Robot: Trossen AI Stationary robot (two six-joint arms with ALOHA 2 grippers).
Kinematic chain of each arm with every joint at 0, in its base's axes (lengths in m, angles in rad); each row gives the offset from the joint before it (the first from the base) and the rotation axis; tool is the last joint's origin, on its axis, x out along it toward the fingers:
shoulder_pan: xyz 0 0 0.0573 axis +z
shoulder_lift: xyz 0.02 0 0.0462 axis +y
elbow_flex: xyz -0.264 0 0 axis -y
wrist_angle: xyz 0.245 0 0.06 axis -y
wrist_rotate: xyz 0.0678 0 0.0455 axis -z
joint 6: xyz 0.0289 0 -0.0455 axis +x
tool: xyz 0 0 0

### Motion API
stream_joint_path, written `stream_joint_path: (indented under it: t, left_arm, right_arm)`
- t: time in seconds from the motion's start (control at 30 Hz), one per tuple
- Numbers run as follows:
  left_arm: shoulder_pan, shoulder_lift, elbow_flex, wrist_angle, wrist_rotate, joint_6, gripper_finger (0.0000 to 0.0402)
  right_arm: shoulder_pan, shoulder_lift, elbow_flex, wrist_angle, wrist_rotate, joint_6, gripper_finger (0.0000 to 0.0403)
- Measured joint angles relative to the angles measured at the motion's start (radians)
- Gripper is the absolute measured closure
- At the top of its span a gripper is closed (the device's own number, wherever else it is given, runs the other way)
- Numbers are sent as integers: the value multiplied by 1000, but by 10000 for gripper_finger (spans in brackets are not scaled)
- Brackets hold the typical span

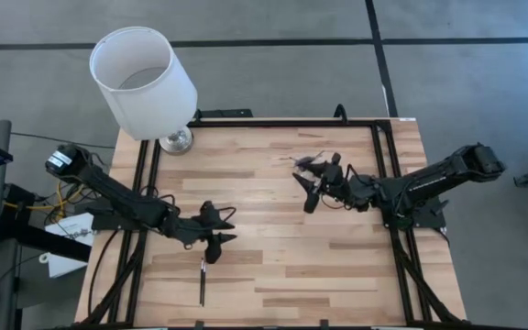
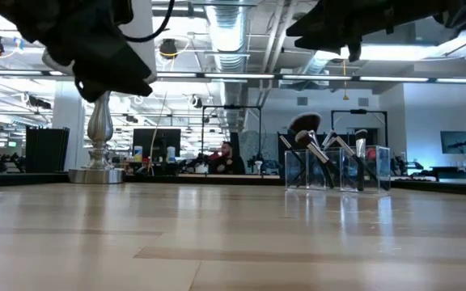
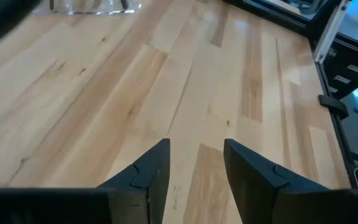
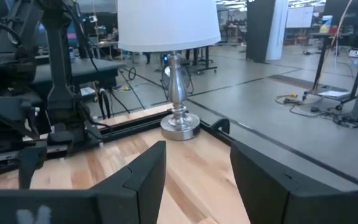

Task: Put items in baskets/containers
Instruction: Put the eyeshadow brush into the transparent organizer

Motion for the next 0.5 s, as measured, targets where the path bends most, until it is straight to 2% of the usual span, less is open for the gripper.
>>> stream_joint_path:
  t: [0.3, 0.5]
  left_arm:
    - [2, 3, 78, -130, 1, -45, 254]
    - [-33, 11, 78, -349, 163, -433, 254]
  right_arm:
    - [-24, 0, 0, 53, 0, -8, 230]
    - [-55, 0, 0, 49, -35, -8, 230]
